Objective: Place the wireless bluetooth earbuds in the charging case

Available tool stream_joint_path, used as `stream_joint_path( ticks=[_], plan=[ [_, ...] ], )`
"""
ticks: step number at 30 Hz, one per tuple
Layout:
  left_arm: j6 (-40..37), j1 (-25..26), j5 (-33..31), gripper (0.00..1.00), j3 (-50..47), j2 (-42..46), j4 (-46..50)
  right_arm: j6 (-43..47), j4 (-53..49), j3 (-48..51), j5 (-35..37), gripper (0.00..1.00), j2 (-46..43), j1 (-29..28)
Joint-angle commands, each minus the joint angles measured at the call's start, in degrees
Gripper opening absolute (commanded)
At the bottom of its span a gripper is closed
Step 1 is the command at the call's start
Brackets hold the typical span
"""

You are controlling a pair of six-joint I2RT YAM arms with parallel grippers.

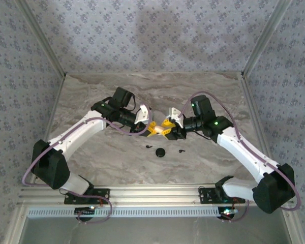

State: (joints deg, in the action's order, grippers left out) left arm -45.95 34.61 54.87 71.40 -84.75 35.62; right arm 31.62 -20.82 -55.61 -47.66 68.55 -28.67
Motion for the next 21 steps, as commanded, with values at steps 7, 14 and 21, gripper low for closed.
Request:
stream_joint_path(
  ticks=[7, 14, 21],
  plan=[
    [-1.08, 0.30, 2.39, 0.19, -0.25, 0.69, 2.24, -3.54, 5.12, 0.19, -2.00, 0.41, -2.92, 3.89],
    [1.91, -0.05, 3.85, 0.18, -2.22, 1.53, -1.54, -4.57, 5.73, 0.92, -1.43, 0.41, -3.40, 4.36],
    [8.00, -1.24, 4.72, 0.17, -6.72, 3.33, -10.19, -8.37, 7.68, 1.45, -2.51, 0.41, -4.56, 5.34]
  ],
)
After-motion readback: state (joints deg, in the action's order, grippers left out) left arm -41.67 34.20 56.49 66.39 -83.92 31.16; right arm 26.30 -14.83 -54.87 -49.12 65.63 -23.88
